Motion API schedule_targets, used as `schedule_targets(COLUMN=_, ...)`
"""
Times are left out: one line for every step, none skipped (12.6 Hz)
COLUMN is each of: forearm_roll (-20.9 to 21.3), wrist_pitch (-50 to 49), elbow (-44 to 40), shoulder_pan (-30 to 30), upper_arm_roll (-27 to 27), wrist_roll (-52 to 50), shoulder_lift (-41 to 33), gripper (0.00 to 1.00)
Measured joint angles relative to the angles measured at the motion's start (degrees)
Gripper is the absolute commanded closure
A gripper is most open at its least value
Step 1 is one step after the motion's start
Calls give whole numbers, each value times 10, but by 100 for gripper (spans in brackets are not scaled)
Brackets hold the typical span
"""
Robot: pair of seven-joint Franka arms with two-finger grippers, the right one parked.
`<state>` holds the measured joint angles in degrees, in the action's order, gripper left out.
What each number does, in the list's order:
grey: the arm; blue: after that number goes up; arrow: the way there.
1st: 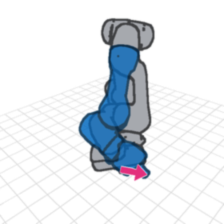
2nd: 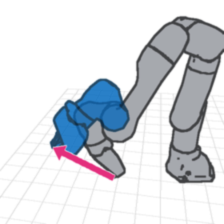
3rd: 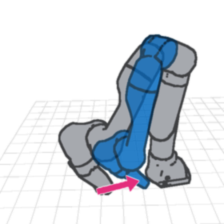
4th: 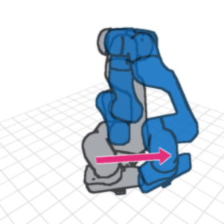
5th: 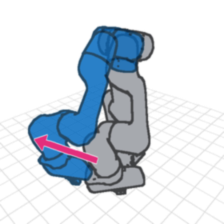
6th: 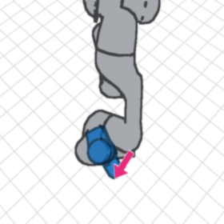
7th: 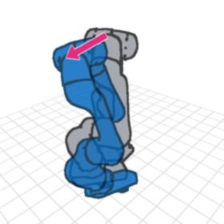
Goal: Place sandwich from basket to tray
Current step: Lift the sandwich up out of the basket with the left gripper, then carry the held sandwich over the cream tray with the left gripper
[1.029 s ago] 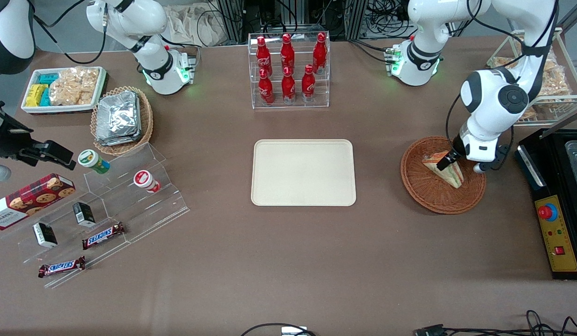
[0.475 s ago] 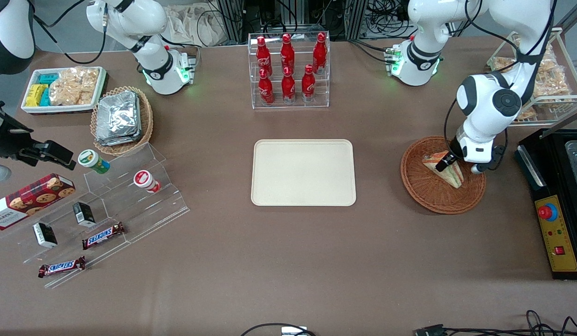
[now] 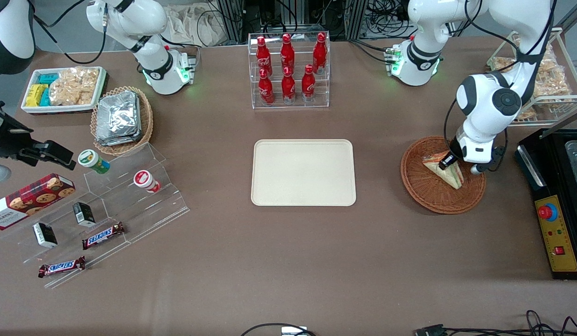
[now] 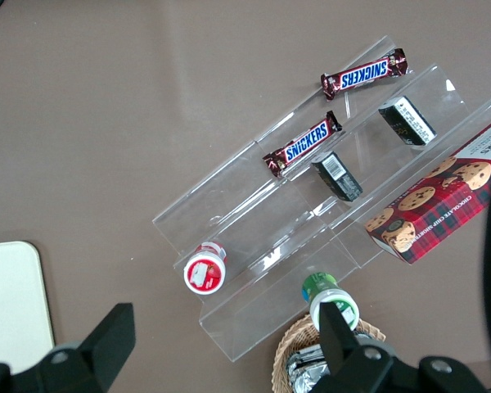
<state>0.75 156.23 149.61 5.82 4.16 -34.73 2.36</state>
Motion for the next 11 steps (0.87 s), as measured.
schedule_targets(forearm_roll=0, wrist_pitch=-5, elbow=-2, shoulder_pan=0, upper_arm_roll=0, wrist_roll=13, shoulder_lift=-7, gripper=100)
schedule_targets(forearm_roll=1, wrist_pitch=-16, elbow=-5, shoulder_pan=0, upper_arm_roll=0, wrist_roll=29, shoulder_lift=-18, gripper=100)
schedule_targets(forearm_roll=1, wrist_pitch=-36, elbow=-11, shoulder_pan=0, upper_arm_roll=0, wrist_roll=50, shoulder_lift=-34, gripper=100)
schedule_targets(forearm_roll=2, wrist_pitch=-69, elbow=-21, shoulder_pan=0, upper_arm_roll=0, wrist_roll=77, shoulder_lift=-53, gripper=100)
schedule_targets(forearm_roll=2, wrist_pitch=-109, elbow=-35, shoulder_pan=0, upper_arm_roll=0, wrist_roll=106, shoulder_lift=-74, gripper=100)
schedule_targets(forearm_roll=2, wrist_pitch=-158, elbow=-56, shoulder_pan=0, upper_arm_roll=0, wrist_roll=133, shoulder_lift=-94, gripper=100)
schedule_targets(forearm_roll=2, wrist_pitch=-210, elbow=-83, shoulder_pan=0, upper_arm_roll=0, wrist_roll=156, shoulder_lift=-111, gripper=100)
schedule_targets(forearm_roll=2, wrist_pitch=-259, elbow=-114, shoulder_pan=0, upper_arm_roll=1, wrist_roll=180, shoulder_lift=-123, gripper=100)
schedule_targets(forearm_roll=2, wrist_pitch=-311, elbow=-152, shoulder_pan=-1, upper_arm_roll=2, wrist_roll=209, shoulder_lift=-130, gripper=100)
schedule_targets(forearm_roll=2, wrist_pitch=-362, elbow=-192, shoulder_pan=-1, upper_arm_roll=5, wrist_roll=240, shoulder_lift=-132, gripper=100)
schedule_targets(forearm_roll=2, wrist_pitch=-399, elbow=-227, shoulder_pan=-1, upper_arm_roll=11, wrist_roll=268, shoulder_lift=-132, gripper=100)
